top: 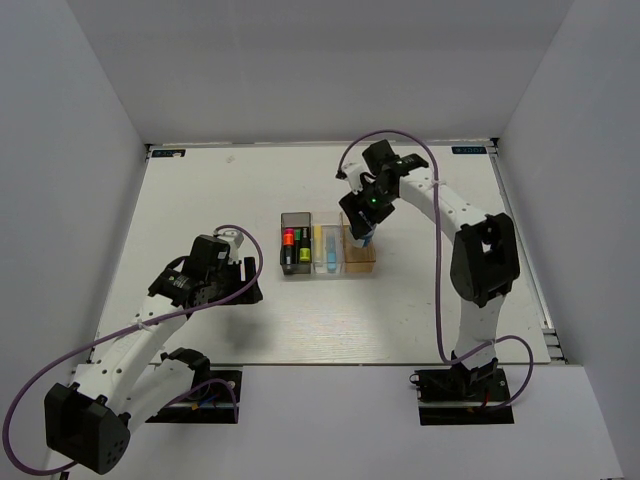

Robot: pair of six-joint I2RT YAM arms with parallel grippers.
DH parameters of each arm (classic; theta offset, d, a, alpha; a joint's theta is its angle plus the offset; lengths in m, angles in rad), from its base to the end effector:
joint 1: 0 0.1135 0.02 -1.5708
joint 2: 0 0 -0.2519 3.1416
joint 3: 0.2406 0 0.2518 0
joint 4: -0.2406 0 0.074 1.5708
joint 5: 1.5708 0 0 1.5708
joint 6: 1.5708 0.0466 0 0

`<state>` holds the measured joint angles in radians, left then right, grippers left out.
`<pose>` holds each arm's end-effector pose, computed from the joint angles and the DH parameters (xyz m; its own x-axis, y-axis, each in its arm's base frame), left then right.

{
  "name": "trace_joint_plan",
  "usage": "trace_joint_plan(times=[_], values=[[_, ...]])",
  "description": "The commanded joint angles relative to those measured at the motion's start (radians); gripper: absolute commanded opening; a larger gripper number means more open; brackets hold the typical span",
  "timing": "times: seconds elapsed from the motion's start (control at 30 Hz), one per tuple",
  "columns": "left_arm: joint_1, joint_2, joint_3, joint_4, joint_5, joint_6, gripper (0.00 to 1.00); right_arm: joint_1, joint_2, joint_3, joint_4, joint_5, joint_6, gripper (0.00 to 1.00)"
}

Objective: Sort the stationery into containers
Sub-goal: Place the stationery in the storage box.

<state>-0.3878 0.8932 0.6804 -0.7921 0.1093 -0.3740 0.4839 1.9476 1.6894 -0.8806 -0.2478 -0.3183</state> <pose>0.1631 -0.0721 0.2152 -0.8845 -0.0310 -0.4655 0.1148 0.9526 -0.2816 0.3615 0.2029 0.2351 -0.5939 -0.6549 -0.4674 -0.7663 0.6375 0.0805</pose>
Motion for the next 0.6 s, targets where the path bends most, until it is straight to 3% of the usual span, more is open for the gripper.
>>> trace_joint_plan(times=[0.0,0.1,0.33,0.57], values=[[0.006,-0.008,-0.004,0.016,0.013,0.009,0.80,0.016,-0.009,0.047,-0.006,0.031,-0.041,0.00],[0.006,-0.013,-0.004,0.014,0.012,0.007,0.80,0.028,-0.010,0.039,-0.008,0.041,-0.050,0.02],[0.006,-0.013,-0.005,0.014,0.009,0.007,0.80,0.055,-0.004,0.026,-0.011,0.056,-0.053,0.31],[0.006,-0.014,-0.004,0.013,0.015,0.009,0.80,0.074,-0.004,0.015,-0.008,0.088,-0.051,0.41]])
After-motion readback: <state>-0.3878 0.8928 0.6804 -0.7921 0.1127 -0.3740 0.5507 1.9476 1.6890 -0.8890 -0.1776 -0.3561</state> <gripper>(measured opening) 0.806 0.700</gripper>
